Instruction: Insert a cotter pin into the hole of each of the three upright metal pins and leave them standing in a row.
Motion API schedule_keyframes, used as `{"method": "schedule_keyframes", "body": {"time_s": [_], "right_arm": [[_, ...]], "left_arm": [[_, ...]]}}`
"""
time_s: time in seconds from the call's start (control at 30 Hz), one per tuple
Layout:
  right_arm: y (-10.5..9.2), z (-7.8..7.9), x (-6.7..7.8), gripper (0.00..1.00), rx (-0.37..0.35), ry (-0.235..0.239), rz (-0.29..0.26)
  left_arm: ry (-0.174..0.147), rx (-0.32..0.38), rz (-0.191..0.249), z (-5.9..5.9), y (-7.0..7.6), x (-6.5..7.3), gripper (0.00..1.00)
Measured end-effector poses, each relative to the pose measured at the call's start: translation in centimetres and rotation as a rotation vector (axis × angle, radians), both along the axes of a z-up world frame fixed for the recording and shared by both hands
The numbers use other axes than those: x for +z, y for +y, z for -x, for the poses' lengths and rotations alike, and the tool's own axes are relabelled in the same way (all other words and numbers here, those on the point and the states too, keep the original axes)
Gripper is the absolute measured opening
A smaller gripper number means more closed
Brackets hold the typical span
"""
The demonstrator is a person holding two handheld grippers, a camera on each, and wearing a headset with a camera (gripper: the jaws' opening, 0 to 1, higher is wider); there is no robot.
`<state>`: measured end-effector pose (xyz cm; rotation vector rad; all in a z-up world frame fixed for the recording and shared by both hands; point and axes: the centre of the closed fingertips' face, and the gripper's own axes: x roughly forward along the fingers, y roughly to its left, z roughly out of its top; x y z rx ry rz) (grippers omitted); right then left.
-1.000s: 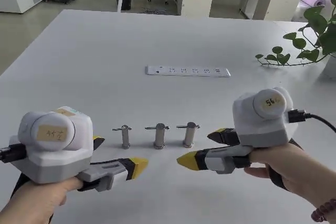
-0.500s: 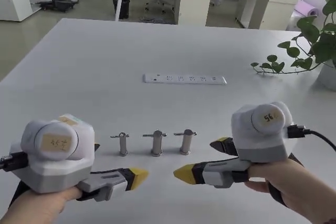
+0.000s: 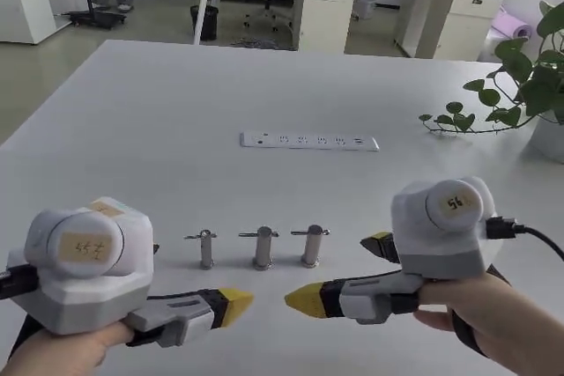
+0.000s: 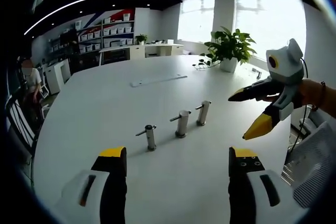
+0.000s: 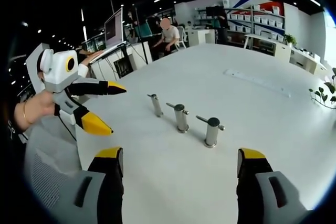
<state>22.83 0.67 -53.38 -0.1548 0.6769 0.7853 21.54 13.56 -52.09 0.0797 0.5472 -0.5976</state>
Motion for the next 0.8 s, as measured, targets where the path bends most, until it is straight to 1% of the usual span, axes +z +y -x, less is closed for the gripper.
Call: {"method": "schedule_keyframes", "body": {"time_s": [0.23,0.4,0.53,0.67,0.73,0.8], "right_arm": [[0.14,-0.15,0.22,0.92,-0.008,0.002,-0.012],[0.02,-0.12,0.17,0.93,-0.005,0.006,-0.006],[-0.02,-0.08,0.19,0.95,-0.008,0.009,-0.014],[-0.05,0.00,0.27,0.96,-0.008,0.008,-0.016],[-0.11,0.00,0.25,0.96,-0.008,0.009,-0.016],[-0.19,0.04,0.07,0.97,-0.005,0.015,-0.010]], "left_arm": [[-0.001,0.005,0.011,-0.08,-0.01,0.09,0.85],[-0.001,0.000,0.010,0.03,0.12,0.11,0.86],[-0.004,0.014,0.026,-0.06,0.36,0.31,0.89],[-0.005,0.022,0.031,-0.21,0.57,0.32,0.92],[-0.001,0.022,0.042,-0.24,0.44,0.29,0.94],[0.002,0.017,0.042,-0.23,0.40,0.21,0.94]]}}
